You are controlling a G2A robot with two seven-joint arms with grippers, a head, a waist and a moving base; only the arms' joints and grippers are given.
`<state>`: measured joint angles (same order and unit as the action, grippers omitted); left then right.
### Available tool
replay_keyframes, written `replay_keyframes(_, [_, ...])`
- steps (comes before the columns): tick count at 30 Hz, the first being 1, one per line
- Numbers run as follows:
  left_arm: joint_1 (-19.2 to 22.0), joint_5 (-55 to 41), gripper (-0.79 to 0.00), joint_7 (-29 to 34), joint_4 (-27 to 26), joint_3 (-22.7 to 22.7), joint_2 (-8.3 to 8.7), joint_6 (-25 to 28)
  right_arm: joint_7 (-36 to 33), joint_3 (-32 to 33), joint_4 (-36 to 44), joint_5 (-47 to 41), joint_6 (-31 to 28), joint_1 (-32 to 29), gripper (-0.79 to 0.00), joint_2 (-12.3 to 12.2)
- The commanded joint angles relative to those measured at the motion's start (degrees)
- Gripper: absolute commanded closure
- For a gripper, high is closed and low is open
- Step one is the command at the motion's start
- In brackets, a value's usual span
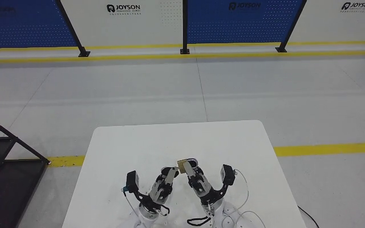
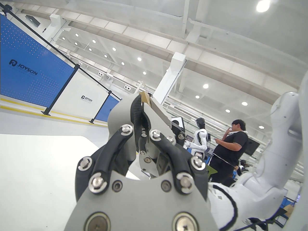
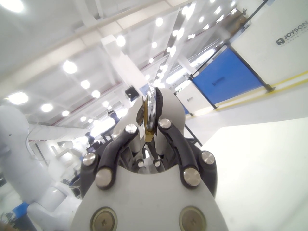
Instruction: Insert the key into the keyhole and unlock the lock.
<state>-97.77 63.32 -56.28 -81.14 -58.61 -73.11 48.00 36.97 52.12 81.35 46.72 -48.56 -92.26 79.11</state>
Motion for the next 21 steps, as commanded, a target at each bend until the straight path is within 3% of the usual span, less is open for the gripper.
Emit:
replay_keyframes(1, [0.06,1.69,0.0,-1.03,0.15,0.11,-0.01,-1.03,-0.35,0.04,0.02,-0.27,0.27,-0.05,0.0,0.01])
replay_keyframes(21, [2.23,15.32,0.0,-13.02,4.69,1.29,0.28,-13.28,-5.97,0.93,1.38,-3.87,2.86,-0.8,0.0,-0.14])
